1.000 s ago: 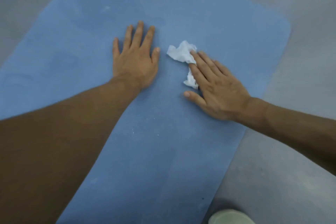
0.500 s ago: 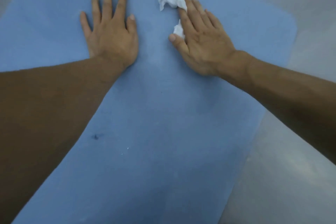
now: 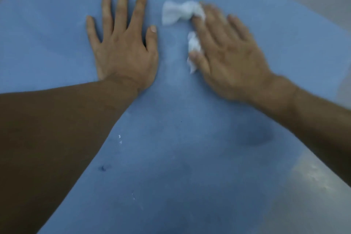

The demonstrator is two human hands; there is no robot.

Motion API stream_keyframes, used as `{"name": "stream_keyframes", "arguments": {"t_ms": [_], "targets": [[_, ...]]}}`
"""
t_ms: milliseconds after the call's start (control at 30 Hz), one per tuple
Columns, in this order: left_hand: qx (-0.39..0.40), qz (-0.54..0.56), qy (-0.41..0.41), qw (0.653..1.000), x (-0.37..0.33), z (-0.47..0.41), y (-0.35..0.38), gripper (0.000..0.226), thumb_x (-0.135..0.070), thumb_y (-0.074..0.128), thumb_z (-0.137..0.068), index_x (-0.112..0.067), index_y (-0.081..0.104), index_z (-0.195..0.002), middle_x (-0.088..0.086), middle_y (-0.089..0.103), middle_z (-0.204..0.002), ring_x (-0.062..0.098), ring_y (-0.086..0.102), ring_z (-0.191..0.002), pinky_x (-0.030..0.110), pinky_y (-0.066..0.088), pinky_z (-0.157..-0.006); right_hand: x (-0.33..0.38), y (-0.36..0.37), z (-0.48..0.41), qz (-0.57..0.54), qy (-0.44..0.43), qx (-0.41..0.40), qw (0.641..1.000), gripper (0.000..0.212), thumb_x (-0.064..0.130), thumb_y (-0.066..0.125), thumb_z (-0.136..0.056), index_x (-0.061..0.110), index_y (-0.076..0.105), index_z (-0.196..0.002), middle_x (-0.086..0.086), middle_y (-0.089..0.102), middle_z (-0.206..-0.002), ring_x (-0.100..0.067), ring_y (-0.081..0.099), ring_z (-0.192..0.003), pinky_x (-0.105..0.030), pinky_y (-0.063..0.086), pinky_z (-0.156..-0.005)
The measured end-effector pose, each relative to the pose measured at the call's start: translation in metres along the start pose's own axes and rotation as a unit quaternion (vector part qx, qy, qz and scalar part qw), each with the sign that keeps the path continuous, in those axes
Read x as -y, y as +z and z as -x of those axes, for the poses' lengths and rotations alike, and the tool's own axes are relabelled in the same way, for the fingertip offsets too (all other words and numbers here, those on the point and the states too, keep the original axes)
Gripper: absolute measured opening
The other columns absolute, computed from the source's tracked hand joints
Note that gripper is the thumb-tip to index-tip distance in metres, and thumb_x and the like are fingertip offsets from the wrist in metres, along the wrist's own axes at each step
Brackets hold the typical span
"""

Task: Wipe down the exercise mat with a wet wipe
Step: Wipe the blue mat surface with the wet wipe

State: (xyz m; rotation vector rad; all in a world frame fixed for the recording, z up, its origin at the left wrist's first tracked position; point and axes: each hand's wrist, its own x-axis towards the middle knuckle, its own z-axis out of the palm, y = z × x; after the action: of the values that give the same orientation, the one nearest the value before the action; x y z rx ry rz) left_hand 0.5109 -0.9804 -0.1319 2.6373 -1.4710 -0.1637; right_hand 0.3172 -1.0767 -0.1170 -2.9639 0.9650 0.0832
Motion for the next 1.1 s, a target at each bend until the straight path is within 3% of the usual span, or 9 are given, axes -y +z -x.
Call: {"name": "stream_keyframes", "arguments": {"t_ms": [133, 500, 700, 833, 1100], "targets": [[-0.005, -0.003, -0.003, 1.0, -0.001, -0.001, 0.001, 0.061, -0.053, 0.015, -0.105, -0.038, 0.009, -0.163, -0.007, 0.0, -0.173, 0.022, -0.003, -0.159, 0.057, 0.0, -0.126, -0.011, -0.003, -0.031, -0.032, 0.066, 0.009, 0.997, 0.069, 0.045, 0.017, -0.107, 0.004, 0.012, -0.162, -0.013, 0.007, -0.171, -0.026, 0.007, -0.159, -0.041, 0.008, -0.128], [0.006, -0.019, -0.001, 1.0, 0.0, -0.001, -0.001, 0.065, -0.047, 0.013, -0.099, -0.038, 0.004, -0.163, -0.007, -0.004, -0.173, 0.021, -0.006, -0.159, 0.056, 0.0, -0.126, 0.038, 0.006, 0.04, -0.058, -0.102, 0.007, 0.993, 0.064, 0.045, 0.023, -0.11, 0.005, 0.027, -0.16, -0.011, 0.013, -0.171, -0.023, 0.012, -0.158, -0.043, 0.017, -0.127], [-0.003, 0.0, -0.004, 1.0, 0.0, -0.002, 0.001, 0.061, -0.054, 0.015, -0.104, -0.039, 0.008, -0.163, -0.009, -0.001, -0.173, 0.02, -0.004, -0.159, 0.056, -0.001, -0.126, -0.003, 0.003, -0.025, -0.033, 0.043, -0.014, 0.998, 0.067, 0.045, 0.014, -0.107, 0.007, 0.015, -0.163, -0.012, 0.011, -0.171, -0.023, 0.011, -0.158, -0.038, 0.009, -0.126], [-0.002, 0.001, -0.008, 1.0, -0.001, -0.003, 0.002, 0.061, -0.054, 0.015, -0.104, -0.039, 0.008, -0.163, -0.01, -0.001, -0.172, 0.02, -0.004, -0.159, 0.056, 0.0, -0.126, -0.009, -0.001, -0.045, -0.052, 0.082, 0.0, 0.995, 0.067, 0.044, 0.018, -0.108, 0.006, 0.013, -0.163, -0.011, 0.007, -0.172, -0.023, 0.007, -0.159, -0.039, 0.008, -0.128], [0.001, -0.006, -0.011, 1.0, 0.0, -0.003, 0.003, 0.063, -0.051, 0.014, -0.101, -0.04, 0.008, -0.162, -0.009, -0.001, -0.173, 0.019, -0.003, -0.159, 0.057, 0.0, -0.126, 0.047, 0.007, 0.047, -0.082, -0.098, 0.015, 0.992, 0.061, 0.041, 0.031, -0.109, 0.005, 0.034, -0.157, -0.013, 0.014, -0.17, -0.025, 0.01, -0.159, -0.045, 0.018, -0.126]]}}
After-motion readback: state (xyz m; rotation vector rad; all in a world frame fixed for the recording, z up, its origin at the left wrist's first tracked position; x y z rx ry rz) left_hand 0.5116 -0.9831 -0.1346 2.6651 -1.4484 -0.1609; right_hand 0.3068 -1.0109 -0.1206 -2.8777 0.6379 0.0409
